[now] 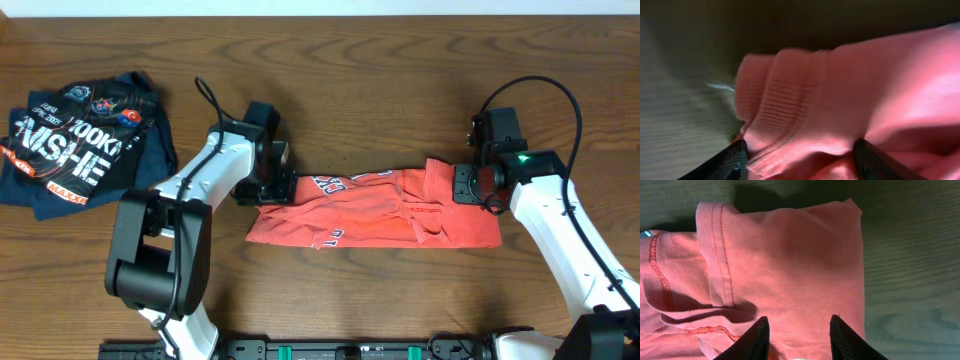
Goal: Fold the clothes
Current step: 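Fold the left end inward with the left gripper toward the right gripper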
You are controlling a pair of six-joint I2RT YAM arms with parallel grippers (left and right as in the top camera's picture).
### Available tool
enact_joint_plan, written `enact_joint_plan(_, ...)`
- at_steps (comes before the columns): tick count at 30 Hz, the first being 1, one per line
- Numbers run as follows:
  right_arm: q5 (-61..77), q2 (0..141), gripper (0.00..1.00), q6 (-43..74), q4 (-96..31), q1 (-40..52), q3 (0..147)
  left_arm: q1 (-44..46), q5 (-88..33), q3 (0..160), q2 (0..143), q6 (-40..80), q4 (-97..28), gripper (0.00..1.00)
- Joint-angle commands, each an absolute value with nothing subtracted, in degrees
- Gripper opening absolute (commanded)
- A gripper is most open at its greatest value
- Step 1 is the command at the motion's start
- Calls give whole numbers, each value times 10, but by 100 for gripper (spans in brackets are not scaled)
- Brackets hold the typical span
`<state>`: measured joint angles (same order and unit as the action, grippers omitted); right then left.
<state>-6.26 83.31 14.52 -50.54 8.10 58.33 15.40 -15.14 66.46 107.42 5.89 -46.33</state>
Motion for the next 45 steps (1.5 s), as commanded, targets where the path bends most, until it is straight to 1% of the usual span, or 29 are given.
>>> enact_joint_plan(1,-70,835,38,154,-506,78,579,148,-159,627,1084,53,-447,70)
enact_joint_plan(3,-70,835,38,154,-506,78,579,149,-169,609,1084,63,-431,70)
enact_joint_plan(12,-70,835,38,154,-506,78,579,155,-330,588,1084,62,-423,69)
enact_joint_plan(17,-70,835,39,154,-506,78,579,159,-356,588,1084,62,-434,68)
enact_joint_plan(18,-70,835,39,154,-506,78,579,159,-356,588,1084,62,-434,63)
enact_joint_plan(20,-70,835,39,154,-506,78,579,159,-356,588,1084,62,-433,48)
enact_joint_plan(25,-70,835,39,154,-506,78,579,158,-356,588,1083,62,-418,21)
enact_joint_plan(26,-70,835,39,154,-506,78,579,157,-356,588,1082,62,-414,12)
enact_joint_plan(27,-70,835,39,154,-506,78,579,154,-356,590,1080,60,-413,7)
enact_joint_plan(31,-70,835,39,154,-506,78,579,130,-351,602,1064,58,-418,6)
enact_joint_plan(37,-71,836,39,154,-505,78,579,57,-308,629,1014,58,-453,6)
enact_joint_plan(42,-68,839,39,153,-495,78,579,6,-306,632,971,58,-460,6)
enact_joint_plan(45,-27,849,38,116,-482,79,579,-14,-306,632,949,57,-462,6)
